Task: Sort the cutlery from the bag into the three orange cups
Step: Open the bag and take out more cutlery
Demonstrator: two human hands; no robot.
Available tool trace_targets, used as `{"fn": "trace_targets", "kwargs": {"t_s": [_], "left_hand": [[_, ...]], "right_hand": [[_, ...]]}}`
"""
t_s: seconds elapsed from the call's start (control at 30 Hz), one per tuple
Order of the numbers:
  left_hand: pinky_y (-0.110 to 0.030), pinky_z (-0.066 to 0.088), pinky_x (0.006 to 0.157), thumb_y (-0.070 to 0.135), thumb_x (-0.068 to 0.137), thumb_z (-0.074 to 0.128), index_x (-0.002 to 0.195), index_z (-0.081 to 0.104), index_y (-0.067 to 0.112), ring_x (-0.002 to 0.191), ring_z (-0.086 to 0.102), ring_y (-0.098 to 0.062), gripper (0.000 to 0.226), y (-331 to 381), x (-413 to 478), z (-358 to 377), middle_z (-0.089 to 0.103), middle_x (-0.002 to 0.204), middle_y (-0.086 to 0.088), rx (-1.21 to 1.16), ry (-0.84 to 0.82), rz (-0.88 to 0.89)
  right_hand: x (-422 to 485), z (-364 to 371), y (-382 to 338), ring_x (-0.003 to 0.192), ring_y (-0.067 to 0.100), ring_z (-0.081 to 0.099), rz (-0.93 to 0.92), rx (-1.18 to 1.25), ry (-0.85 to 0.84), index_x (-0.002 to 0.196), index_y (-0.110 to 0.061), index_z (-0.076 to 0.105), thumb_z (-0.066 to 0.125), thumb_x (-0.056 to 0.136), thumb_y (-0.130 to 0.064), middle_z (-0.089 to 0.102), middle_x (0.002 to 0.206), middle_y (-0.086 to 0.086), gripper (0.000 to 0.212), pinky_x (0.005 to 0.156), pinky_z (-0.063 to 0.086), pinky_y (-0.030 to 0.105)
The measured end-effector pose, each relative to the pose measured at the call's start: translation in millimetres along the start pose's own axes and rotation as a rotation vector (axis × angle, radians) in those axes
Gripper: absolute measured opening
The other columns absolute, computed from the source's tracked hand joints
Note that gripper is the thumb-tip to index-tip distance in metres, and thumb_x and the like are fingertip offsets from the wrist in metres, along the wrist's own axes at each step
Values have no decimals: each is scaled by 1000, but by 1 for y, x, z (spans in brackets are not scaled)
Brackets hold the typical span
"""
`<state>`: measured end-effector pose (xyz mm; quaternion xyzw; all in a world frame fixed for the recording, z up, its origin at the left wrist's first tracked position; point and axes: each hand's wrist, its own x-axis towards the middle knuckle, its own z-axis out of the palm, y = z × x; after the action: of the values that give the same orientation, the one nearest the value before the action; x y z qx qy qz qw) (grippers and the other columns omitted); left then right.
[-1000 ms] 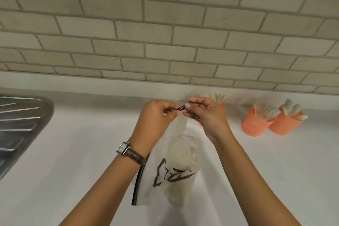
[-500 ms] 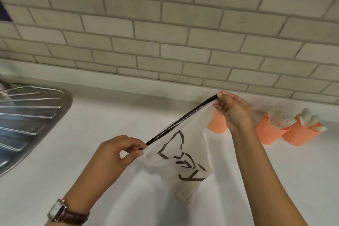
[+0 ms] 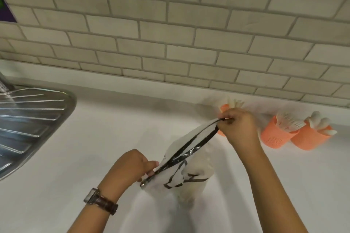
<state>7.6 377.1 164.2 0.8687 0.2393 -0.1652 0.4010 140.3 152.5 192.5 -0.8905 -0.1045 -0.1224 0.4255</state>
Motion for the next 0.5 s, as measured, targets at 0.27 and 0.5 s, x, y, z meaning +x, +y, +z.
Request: {"fn": "trace_targets", "kwargs": {"t_s": [0.27,0.5], "left_hand": [[-19,40,75,35,66,81,112,65,24,98,57,-13,50,16,13,-18,59,111,3,242,267,139],[-37,57,76,-4,83,58,138,40,30,91,62,-30,67,31,44,-51,52,116,-11,-217,206,192]], "right_hand": [[9,-8,-13,60,14,70,313,521,-85,69,-8,67,71,79,-1,66,71,11,13,63,58,27],[25,-5,-54,68,22,73,630,1332,-428,73,0,65,47,94,-4,70,67,12,28,68,59,37]]}}
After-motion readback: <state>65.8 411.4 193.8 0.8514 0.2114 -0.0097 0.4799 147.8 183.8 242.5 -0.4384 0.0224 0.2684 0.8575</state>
